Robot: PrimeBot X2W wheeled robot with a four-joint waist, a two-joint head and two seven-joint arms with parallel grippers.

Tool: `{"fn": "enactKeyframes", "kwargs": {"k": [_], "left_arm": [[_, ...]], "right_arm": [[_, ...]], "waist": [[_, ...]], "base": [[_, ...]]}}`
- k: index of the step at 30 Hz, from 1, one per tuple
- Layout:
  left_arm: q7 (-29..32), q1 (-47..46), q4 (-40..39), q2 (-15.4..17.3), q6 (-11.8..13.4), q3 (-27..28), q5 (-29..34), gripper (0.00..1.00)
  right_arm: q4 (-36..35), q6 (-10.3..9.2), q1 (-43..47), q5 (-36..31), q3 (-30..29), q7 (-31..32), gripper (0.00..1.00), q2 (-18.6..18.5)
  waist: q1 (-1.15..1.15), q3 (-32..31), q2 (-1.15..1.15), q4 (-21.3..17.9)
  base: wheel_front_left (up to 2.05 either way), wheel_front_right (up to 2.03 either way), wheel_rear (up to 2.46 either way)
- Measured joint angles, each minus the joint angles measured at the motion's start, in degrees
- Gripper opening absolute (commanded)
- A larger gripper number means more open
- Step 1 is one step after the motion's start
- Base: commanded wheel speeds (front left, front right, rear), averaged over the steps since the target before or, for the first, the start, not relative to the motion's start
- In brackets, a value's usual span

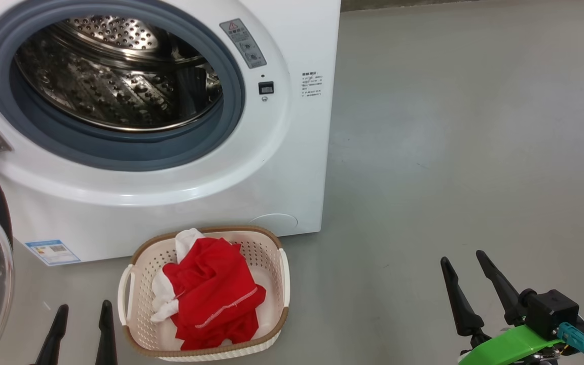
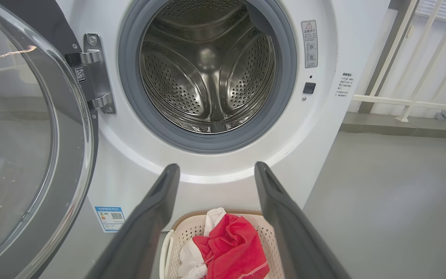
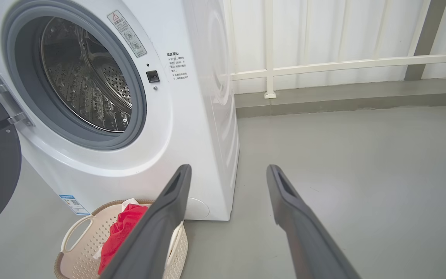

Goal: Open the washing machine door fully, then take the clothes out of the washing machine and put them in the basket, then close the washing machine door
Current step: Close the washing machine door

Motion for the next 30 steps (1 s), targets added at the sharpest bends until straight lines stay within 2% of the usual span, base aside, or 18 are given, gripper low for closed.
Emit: {"fn": "enactKeyframes", "kwargs": {"k": [8,14,23,30], "left_arm": [[0.0,0.0,0.1,0.0,0.0,-0.1,0.0,1.00],[0.0,0.0,0.5,0.0,0.0,-0.2,-0.5,1.00],[0.0,0.0,2.2,-0.1,0.0,-0.5,-1.8,1.00],[0.0,0.6,2.7,-0.2,1.2,-1.3,-2.9,1.00]], "right_arm": [[0.0,0.00,0.0,0.0,-0.1,0.0,1.00,0.0],[0.2,0.00,0.0,0.0,0.7,0.0,1.00,-0.1],[1.0,0.00,-0.2,0.0,3.1,0.0,1.00,-0.4],[2.0,0.00,-0.3,0.2,5.6,0.0,1.00,-1.2]], "waist": [[0.00,0.0,0.00,0.7],[0.00,0.0,0.00,2.6],[0.00,-0.4,0.00,7.8],[0.00,-1.2,0.00,12.8]], "base": [[0.00,0.00,0.00],[0.00,0.00,0.00],[0.00,0.00,0.00],[0.00,0.00,0.00]]}}
